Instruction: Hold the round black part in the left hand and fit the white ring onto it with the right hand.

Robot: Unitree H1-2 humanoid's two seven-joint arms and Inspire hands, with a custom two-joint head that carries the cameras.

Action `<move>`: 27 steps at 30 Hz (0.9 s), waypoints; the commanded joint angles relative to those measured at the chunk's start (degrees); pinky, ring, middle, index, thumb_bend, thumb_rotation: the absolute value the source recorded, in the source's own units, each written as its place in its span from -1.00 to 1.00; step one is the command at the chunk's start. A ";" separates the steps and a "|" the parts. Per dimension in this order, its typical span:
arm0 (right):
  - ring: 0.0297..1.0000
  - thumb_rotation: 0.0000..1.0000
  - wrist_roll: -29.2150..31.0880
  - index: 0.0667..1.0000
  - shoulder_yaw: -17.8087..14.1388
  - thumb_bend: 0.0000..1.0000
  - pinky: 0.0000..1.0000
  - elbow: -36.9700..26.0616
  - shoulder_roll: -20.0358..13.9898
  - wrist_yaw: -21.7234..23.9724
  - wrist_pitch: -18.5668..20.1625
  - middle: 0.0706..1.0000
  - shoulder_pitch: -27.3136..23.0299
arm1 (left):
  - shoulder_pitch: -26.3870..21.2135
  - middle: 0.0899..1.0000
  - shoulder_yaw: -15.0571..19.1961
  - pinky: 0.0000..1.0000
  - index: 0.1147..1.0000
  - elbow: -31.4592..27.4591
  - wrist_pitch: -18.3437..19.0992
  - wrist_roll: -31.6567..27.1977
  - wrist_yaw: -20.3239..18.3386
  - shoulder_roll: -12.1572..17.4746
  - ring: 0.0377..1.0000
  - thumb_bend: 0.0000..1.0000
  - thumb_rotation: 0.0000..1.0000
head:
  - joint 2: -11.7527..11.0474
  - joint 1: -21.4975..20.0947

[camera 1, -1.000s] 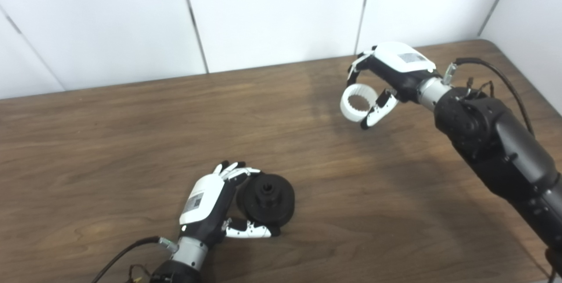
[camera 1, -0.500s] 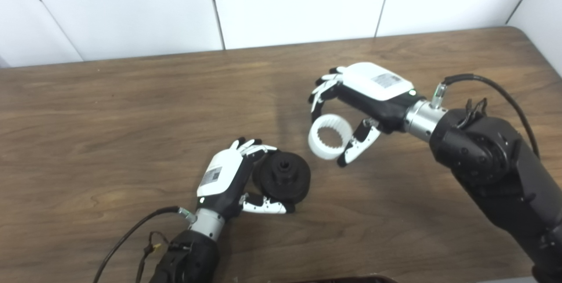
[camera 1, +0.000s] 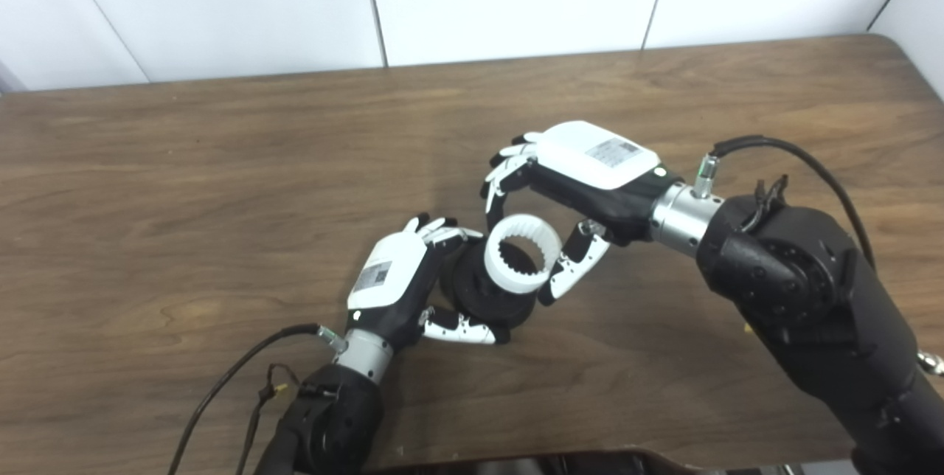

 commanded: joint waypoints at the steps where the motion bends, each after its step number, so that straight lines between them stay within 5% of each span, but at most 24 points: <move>1: 0.77 -0.71 -0.42 -0.11 -0.18 0.05 0.91 -1.04 0.78 -0.57 -1.74 0.51 -1.10 | -0.24 0.56 -0.79 1.00 -0.17 -0.14 0.83 1.57 -1.56 0.02 0.81 0.05 -0.90 | 0.05 -0.05; 27: 0.82 -0.72 -4.07 -0.11 1.03 0.05 0.99 9.90 1.86 -6.60 -10.47 0.54 2.18 | -0.16 0.57 -1.33 1.00 -0.17 -2.27 2.36 1.08 -2.51 -0.50 0.83 0.05 -0.90 | 0.67 0.32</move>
